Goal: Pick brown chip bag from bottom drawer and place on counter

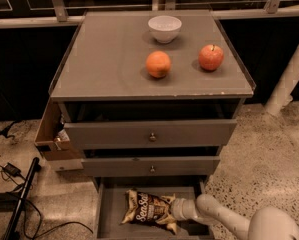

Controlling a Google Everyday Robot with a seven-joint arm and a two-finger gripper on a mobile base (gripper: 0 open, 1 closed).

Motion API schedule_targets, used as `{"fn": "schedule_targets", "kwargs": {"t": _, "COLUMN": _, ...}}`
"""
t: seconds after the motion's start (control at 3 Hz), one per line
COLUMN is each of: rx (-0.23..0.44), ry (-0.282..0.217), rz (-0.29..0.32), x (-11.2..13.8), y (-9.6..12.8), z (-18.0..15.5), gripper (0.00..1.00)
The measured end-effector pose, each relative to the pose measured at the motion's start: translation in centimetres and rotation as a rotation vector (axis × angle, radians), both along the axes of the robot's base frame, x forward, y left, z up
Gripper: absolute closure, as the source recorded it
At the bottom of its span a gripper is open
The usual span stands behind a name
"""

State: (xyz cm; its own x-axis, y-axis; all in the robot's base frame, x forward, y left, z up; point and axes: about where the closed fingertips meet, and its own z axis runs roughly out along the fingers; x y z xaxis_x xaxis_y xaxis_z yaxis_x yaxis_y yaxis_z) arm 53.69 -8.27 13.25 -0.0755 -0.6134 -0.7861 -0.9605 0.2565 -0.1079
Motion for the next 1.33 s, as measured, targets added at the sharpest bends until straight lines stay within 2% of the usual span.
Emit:
{"fn": "schedule_targets", "kwargs": {"t": 0.33, "rx": 0.014, "ry": 0.016, "rz": -0.012, "x": -0.5, "y": -0.8, "z": 1.0, "gripper": 0.65}}
{"fn": "schedule_targets", "kwargs": {"t": 0.67, "rx": 0.027, "ry": 0.045, "rz": -0.017, "x": -1.3, "y": -2.2, "z": 4.3, "gripper": 0.89}}
{"fn": "schedule_targets", "kwargs": {"t": 1.0, "rx": -0.010, "ry": 0.063, "rz": -0.012, "x": -2.1, "y": -3.8, "z": 10.1, "gripper": 1.00}}
{"fn": "schedule_targets", "kwargs": {"t": 1.33, "rx": -0.033, "ry": 0.057, "rz": -0.014, "x": -3.4, "y": -3.9, "z": 17.4, "gripper": 1.00}}
